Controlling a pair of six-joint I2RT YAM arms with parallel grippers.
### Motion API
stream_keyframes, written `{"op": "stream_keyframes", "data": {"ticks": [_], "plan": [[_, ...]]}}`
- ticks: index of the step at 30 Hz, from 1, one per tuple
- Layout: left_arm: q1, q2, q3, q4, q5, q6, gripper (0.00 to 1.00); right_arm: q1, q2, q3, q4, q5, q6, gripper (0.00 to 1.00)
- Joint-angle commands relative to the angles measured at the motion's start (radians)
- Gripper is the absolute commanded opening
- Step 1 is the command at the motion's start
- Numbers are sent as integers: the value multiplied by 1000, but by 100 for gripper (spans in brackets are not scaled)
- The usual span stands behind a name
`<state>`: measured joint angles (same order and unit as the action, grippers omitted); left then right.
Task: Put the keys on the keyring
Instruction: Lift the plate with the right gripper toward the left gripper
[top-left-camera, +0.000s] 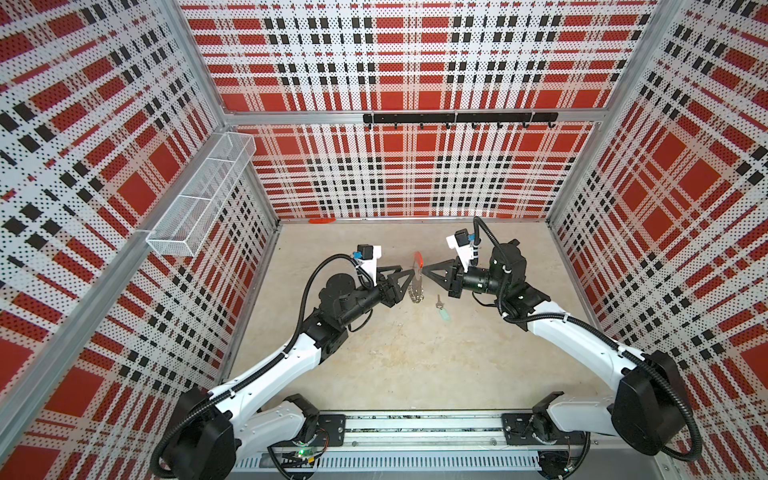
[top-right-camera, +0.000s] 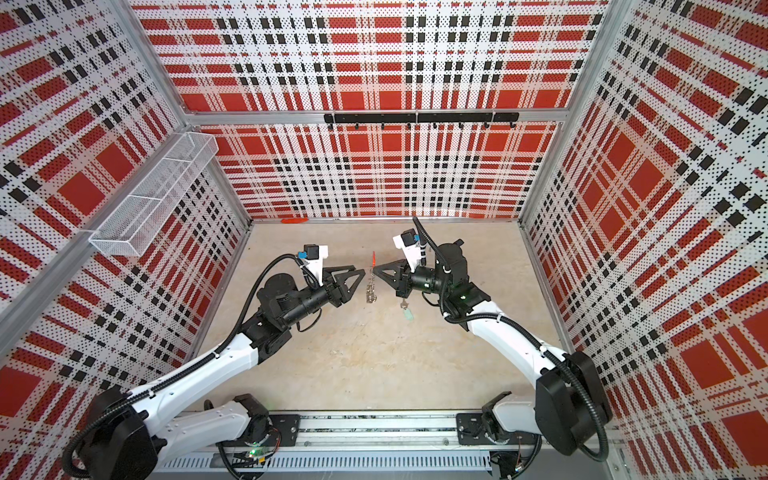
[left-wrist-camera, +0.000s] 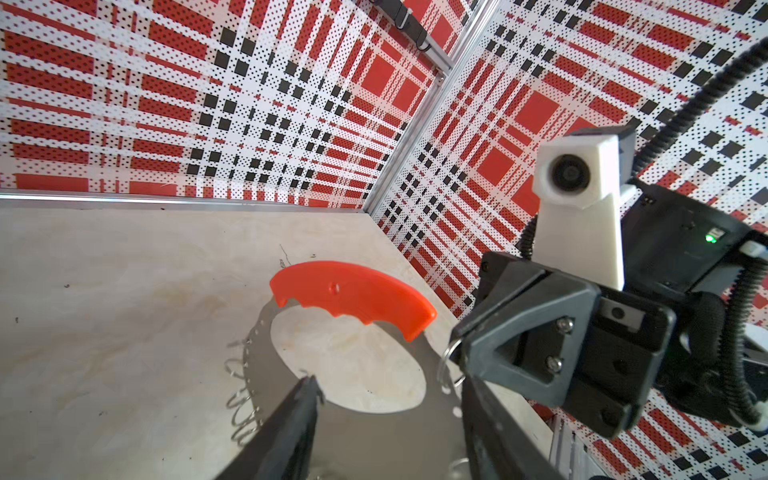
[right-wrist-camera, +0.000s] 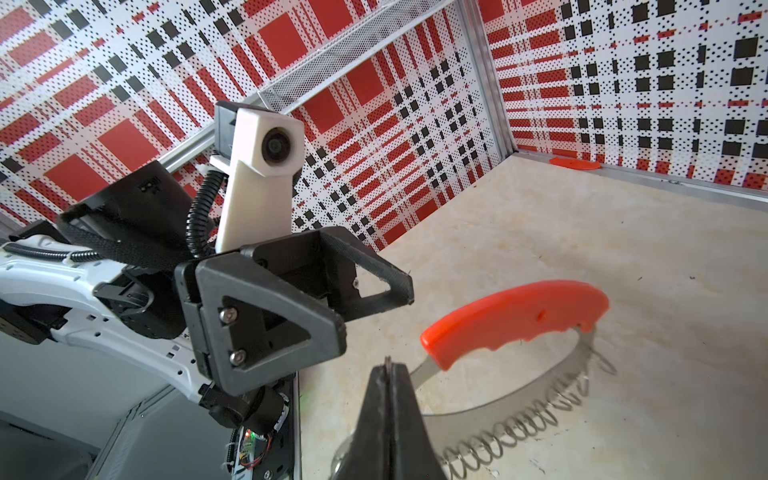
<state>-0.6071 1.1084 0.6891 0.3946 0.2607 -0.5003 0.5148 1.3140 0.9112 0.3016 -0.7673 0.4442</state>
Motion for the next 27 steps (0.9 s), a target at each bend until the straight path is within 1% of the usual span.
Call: {"op": "stream_keyframes", "data": {"ticks": [1, 8, 14, 15, 17, 23, 25, 27], "plan": [[-3, 18, -5, 65, 40, -20, 58, 0, -9, -8, 95, -44, 22, 0], [-5, 59, -1, 132, 122, -61, 55, 0, -9, -20, 187, -77, 81, 0], [-1, 70, 0, 179, 130, -73, 53, 1, 22, -5, 233, -122, 102, 0], [0, 77, 6, 181, 135, -73, 52, 1, 25, -6, 244, -130, 138, 0], [1, 87, 16, 181, 145, -75, 51, 1, 25, -12, 259, -134, 147, 0], [2, 95, 6, 181, 137, -73, 48, 1, 27, -17, 240, -119, 121, 0], [3, 90, 1, 181, 128, -71, 45, 1, 34, -21, 252, -120, 128, 0], [2, 89, -3, 181, 123, -68, 37, 1, 39, -35, 282, -118, 147, 0]]}}
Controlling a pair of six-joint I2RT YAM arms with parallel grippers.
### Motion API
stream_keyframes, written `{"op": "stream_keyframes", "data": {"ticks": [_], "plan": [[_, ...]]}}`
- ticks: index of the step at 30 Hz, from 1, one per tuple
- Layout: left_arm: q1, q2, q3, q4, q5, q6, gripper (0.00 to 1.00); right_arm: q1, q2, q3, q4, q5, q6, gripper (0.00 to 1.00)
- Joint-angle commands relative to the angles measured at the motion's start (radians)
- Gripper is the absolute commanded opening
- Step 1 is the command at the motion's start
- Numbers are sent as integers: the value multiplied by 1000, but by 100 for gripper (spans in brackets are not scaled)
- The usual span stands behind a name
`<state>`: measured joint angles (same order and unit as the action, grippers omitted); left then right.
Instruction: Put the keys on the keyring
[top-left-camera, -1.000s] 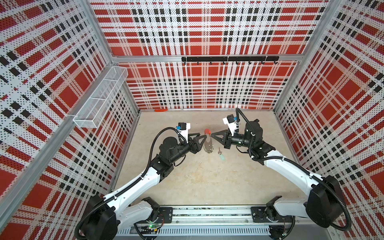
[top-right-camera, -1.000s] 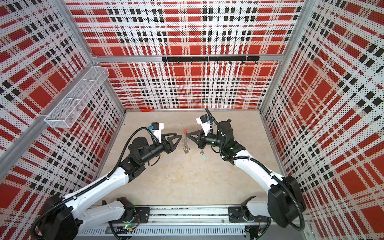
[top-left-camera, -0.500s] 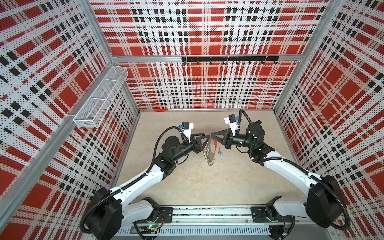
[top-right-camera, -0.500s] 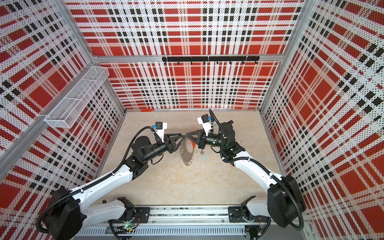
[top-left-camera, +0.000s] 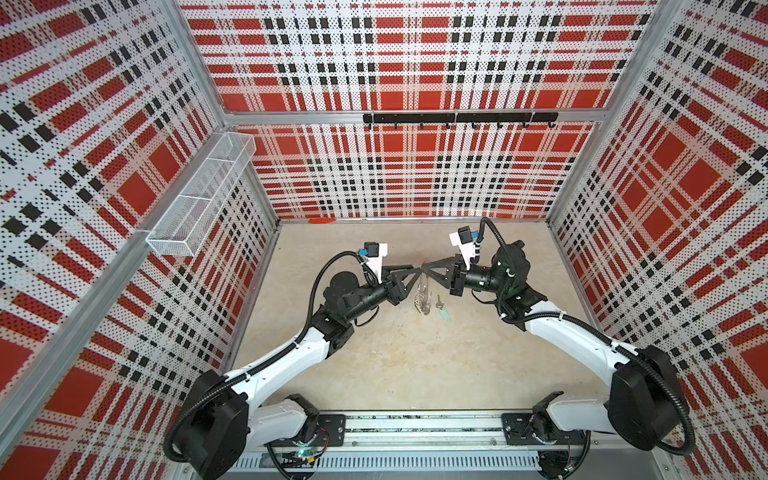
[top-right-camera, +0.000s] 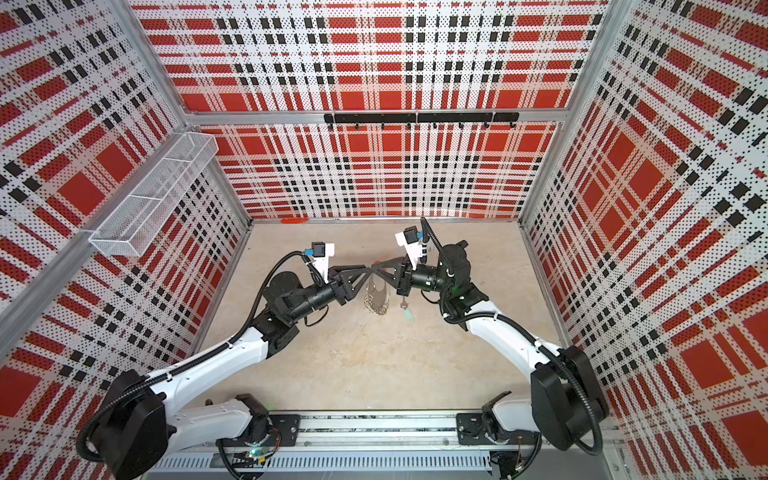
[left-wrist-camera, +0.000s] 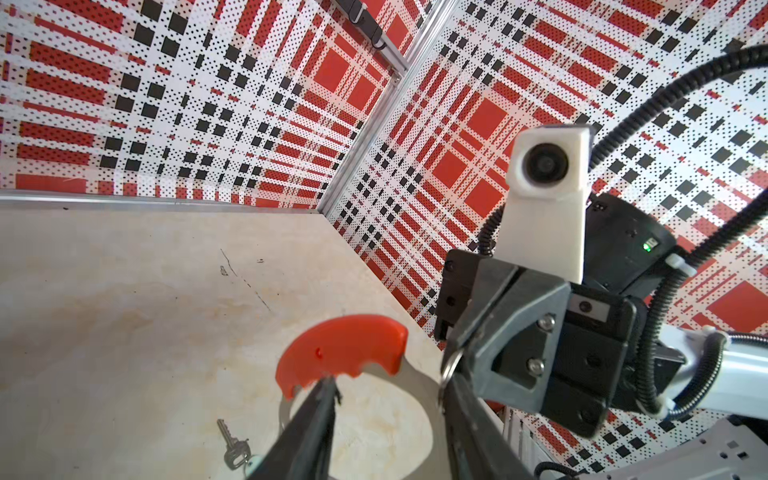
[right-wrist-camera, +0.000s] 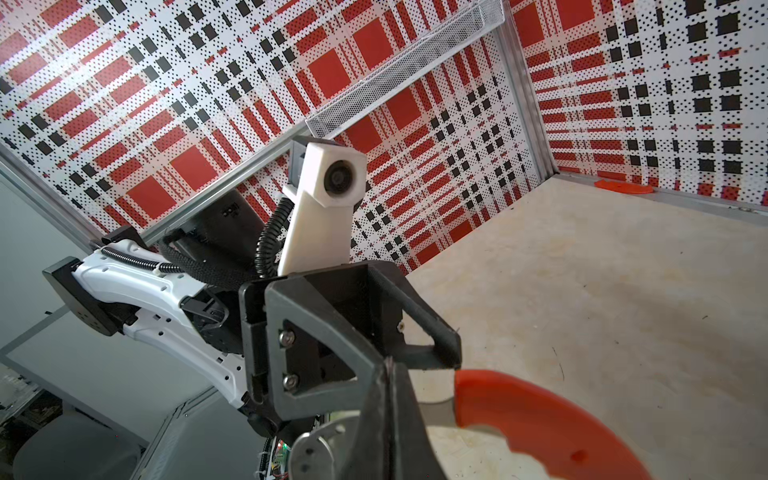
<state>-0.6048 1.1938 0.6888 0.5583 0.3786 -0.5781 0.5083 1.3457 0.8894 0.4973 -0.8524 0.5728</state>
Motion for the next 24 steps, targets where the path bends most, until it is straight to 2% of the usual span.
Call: {"op": "stream_keyframes", "data": {"ticks": [1, 6, 7, 9, 10, 11, 12, 14, 19, 24], "plan": [[-1, 4, -5, 17, 2, 10, 33, 7, 8, -21, 99, -30, 27, 0], [1, -10, -38, 17, -29, 14, 8, 8, 33, -44, 142, -18, 54, 0], [5, -17, -52, 15, -38, 14, 3, 9, 43, -50, 162, -19, 67, 3], [18, -34, -78, 9, -58, 11, 0, 10, 57, -62, 198, -17, 92, 19], [23, -43, -91, 4, -72, 11, 0, 11, 59, -66, 204, -10, 97, 32], [29, -54, -106, -6, -92, 13, 0, 12, 57, -76, 206, 1, 96, 41], [33, -65, -118, -18, -116, 17, 0, 11, 50, -86, 197, 17, 86, 49], [33, -75, -128, -60, -168, 36, 0, 8, 24, -102, 136, 78, 45, 58], [10, -49, -82, -254, -311, 121, 0, 5, -31, -120, -77, 237, -80, 61], [-31, -14, -48, -349, -406, 164, 0, 3, -43, -161, -128, 275, -99, 61]]}}
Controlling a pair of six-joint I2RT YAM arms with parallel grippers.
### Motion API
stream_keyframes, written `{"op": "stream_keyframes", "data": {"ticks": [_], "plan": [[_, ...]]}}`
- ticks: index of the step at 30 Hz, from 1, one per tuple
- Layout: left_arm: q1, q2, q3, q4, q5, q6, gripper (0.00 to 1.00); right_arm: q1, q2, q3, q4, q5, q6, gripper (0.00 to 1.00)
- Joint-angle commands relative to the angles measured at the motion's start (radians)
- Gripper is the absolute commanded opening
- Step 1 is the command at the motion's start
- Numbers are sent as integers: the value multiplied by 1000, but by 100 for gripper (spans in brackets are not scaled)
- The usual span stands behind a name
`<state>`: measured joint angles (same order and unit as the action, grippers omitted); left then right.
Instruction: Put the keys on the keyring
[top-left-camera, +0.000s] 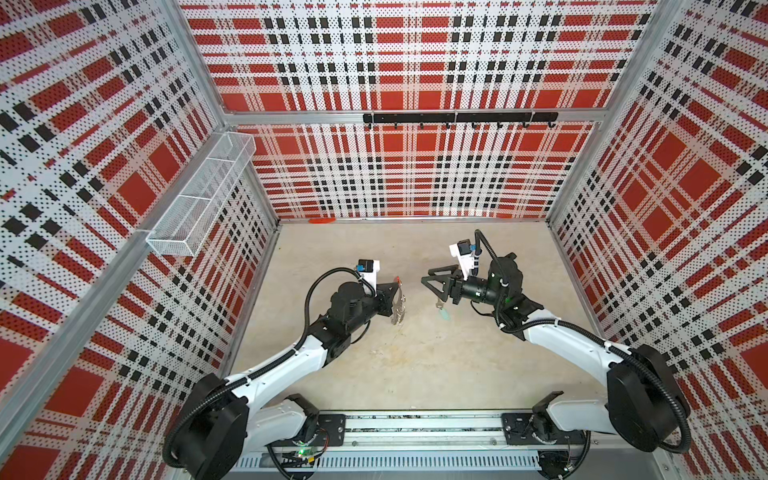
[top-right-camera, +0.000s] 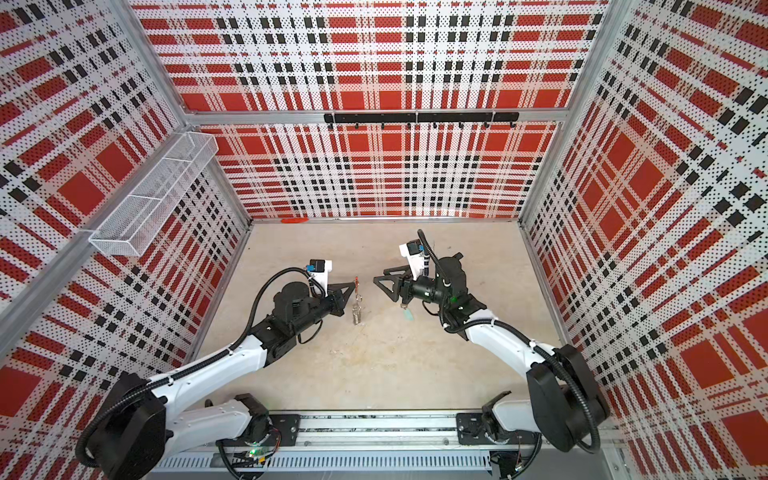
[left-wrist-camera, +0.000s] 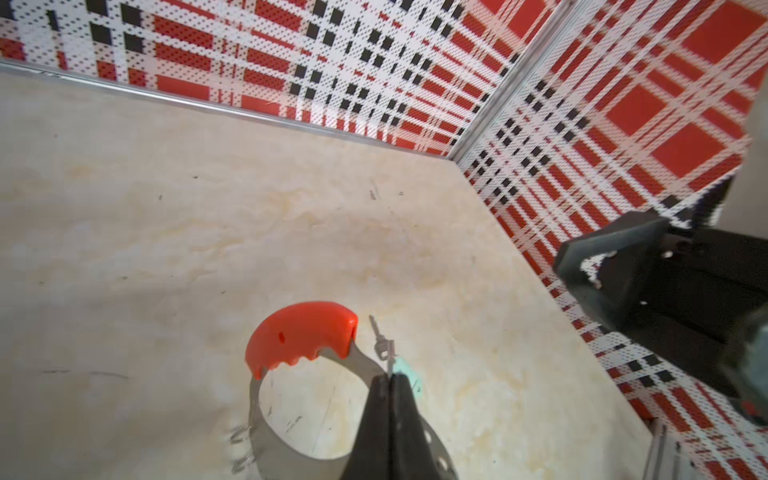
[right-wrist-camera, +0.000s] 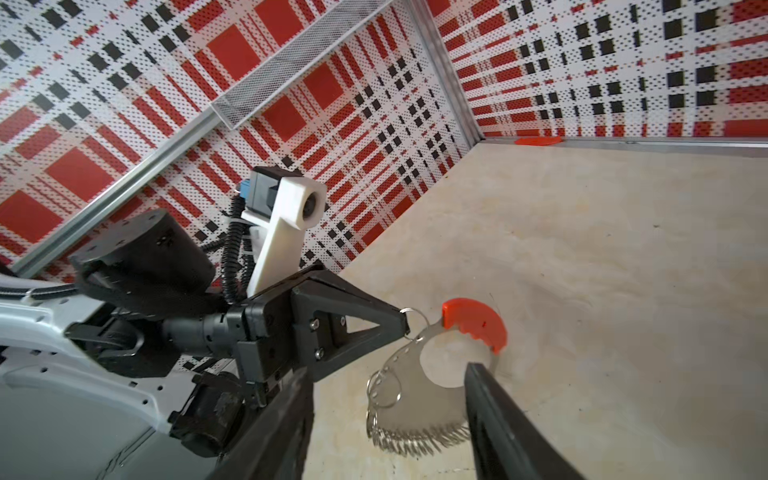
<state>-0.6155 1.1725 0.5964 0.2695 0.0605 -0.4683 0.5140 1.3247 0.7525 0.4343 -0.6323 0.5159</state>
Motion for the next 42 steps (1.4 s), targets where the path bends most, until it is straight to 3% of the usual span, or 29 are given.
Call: {"op": "stream_keyframes", "data": {"ticks": [1, 12, 18, 25, 33, 41, 42], "plan": [[-25, 10, 46, -65, -95, 58, 0, -3, -22, -30, -65, 59, -41, 61], [-73, -95, 87, -336, -269, 85, 0, -3, -4, -57, -65, 44, -22, 61], [-104, -76, 94, -342, -250, 114, 0, -2, 8, -82, -36, 29, 5, 60], [-66, 218, 228, -334, -275, 172, 0, -2, 37, -113, -16, 32, 20, 60], [-4, 641, 518, -394, -264, 249, 0, -14, 47, -130, -80, 84, -20, 60], [-5, 776, 550, -383, -193, 221, 0, -90, 65, -189, -70, 92, -36, 60], [0, 770, 549, -383, -179, 213, 7, -91, 81, -179, -83, 94, -53, 60]]}}
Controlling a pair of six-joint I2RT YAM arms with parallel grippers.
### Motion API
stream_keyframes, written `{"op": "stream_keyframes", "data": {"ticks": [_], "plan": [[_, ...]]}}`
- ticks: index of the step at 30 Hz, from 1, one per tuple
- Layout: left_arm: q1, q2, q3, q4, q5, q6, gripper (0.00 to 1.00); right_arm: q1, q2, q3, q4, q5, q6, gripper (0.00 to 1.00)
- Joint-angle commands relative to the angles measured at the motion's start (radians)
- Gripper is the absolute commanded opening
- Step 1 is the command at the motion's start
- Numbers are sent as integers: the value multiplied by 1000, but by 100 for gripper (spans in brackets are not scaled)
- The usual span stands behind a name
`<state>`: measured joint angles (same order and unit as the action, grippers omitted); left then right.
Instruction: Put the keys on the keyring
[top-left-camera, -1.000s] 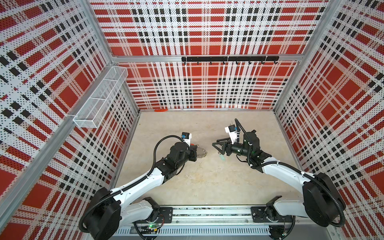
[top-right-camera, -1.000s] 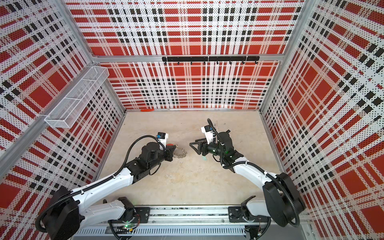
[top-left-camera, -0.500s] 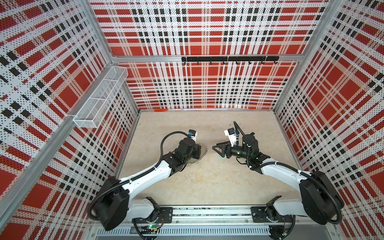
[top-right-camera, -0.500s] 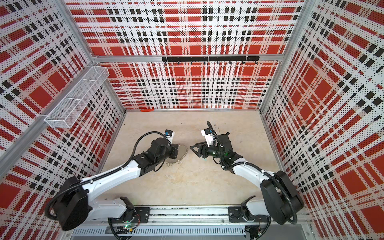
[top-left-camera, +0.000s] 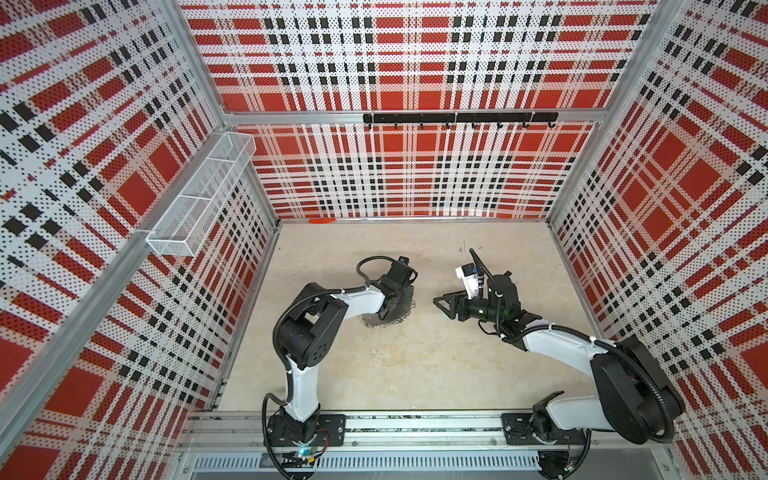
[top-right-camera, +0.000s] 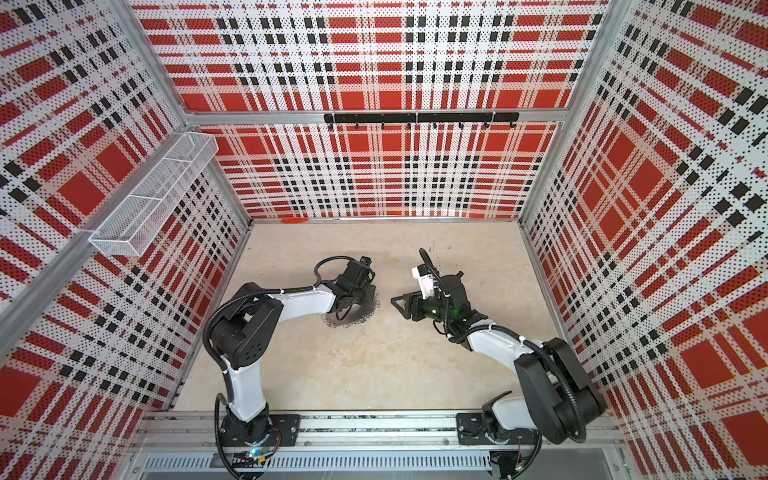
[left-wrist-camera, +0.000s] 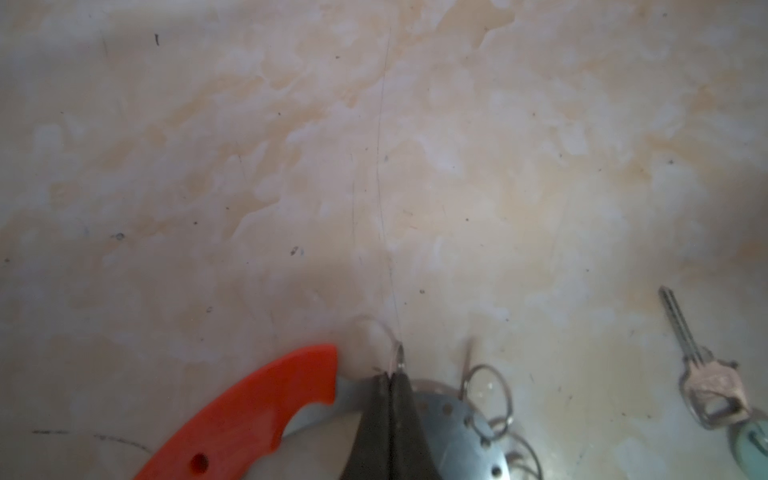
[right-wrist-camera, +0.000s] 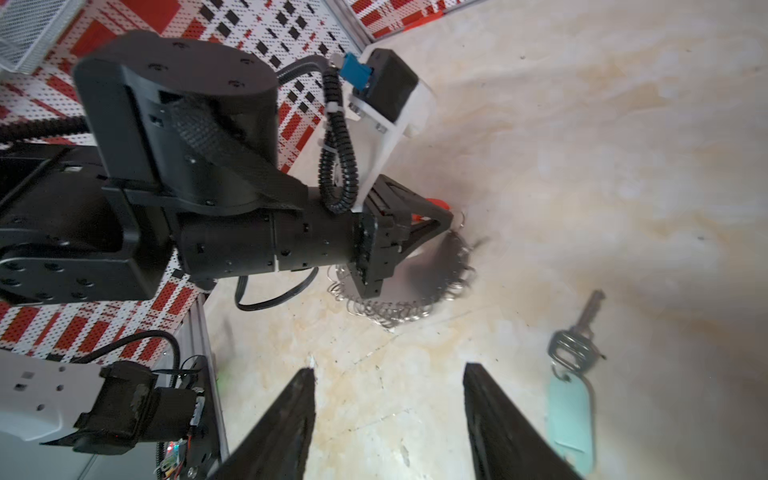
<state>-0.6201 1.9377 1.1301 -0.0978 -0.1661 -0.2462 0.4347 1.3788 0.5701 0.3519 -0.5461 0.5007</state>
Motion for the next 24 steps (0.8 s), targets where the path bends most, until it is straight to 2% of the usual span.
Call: {"op": "stream_keyframes", "data": {"ticks": [1, 3, 4, 6, 9, 12, 16, 19, 22, 24], "plan": [[11, -7, 16, -17, 57, -21, 23, -11, 49, 19, -10, 3, -51, 60], [22, -44, 19, -33, 48, -59, 53, -9, 104, 59, -29, -1, -71, 59], [28, -75, 16, -45, 34, -85, 63, -5, 134, 87, -39, -5, -87, 58], [39, -150, -1, -63, -5, -134, 69, 10, 202, 150, -74, 0, -124, 57], [43, -307, -76, -57, -67, -205, 70, 20, 317, 253, -128, 15, -116, 53], [46, -471, -183, -31, -104, -241, 68, 34, 399, 327, -145, 56, -23, 46], [70, -657, -321, 11, -101, -281, 64, 87, 486, 427, -233, 147, 84, 42], [93, -747, -401, 62, -76, -295, 61, 115, 531, 470, -245, 178, 158, 41], [103, -785, -442, 87, -68, -298, 57, 123, 580, 508, -247, 192, 233, 30], [102, -790, -452, 87, -66, -298, 56, 128, 603, 529, -251, 198, 269, 28]]}}
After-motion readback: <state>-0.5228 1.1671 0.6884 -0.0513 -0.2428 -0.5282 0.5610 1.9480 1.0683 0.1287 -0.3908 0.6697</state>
